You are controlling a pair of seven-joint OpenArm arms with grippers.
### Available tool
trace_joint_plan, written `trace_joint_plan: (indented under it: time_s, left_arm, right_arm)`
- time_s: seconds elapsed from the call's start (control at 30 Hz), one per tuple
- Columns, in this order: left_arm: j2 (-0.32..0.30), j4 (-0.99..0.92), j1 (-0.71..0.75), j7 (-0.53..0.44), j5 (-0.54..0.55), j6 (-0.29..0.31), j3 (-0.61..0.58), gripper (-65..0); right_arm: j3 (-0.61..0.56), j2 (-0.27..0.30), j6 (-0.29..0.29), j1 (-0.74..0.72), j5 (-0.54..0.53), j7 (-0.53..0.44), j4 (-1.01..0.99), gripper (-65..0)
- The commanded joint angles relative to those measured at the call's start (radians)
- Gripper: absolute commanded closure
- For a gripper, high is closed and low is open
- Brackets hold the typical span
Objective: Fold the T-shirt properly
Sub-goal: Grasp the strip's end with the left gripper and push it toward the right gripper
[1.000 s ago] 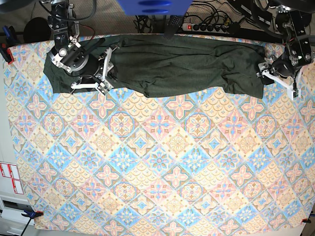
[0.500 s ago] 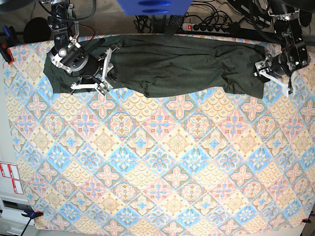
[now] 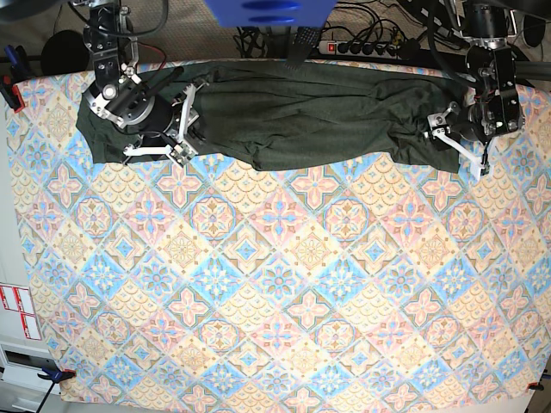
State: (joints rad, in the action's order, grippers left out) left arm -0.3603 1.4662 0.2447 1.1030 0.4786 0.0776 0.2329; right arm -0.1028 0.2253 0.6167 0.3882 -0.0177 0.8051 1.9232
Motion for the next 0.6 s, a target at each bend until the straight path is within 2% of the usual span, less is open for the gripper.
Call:
trace_joint_plan:
  time_s: [0.0,0.1,0.2,0.3,0.47,0.5,0.57]
  left_arm:
    - [0.007,0.001,0.008,0.018,0.024,0.006,-0.022,-45.6]
    - [0.008,0.031,0.029,0.016,0.056,0.027,-0.056,-41.4]
    - [0.005,0.051,0.051,0.019,0.142,0.07,-0.063,-27.2]
    - [0.002,0.051,0.052,0.021,0.199,0.075,-0.063,-13.6]
    - [0.002,0.054,0.052,0.018,0.234,0.075,-0.062,-11.8]
    - [0.002,0.054,0.052,0.015,0.234,0.075,-0.059,-9.6]
    - [0.002,0.054,0.048,0.013,0.23,0.075,-0.02,-1.2]
  right_arm:
    - [0.004,0.007,-0.004,-0.002,-0.009,-0.019,0.017,-19.2]
    - [0.004,0.007,-0.004,-0.004,-0.009,-0.017,0.017,-19.2]
    - [0.004,0.007,-0.004,-0.005,-0.009,-0.017,0.017,-19.2]
    - [0.004,0.007,-0.004,-0.005,-0.009,-0.017,0.017,-19.2]
    - [0.004,0.007,-0.004,-0.005,-0.009,-0.017,0.017,-19.2]
    - [0.004,0.007,-0.004,-0.005,-0.009,-0.017,0.017,-19.2]
    - [0.004,0.007,-0.004,-0.005,-0.009,-0.017,0.015,-19.2]
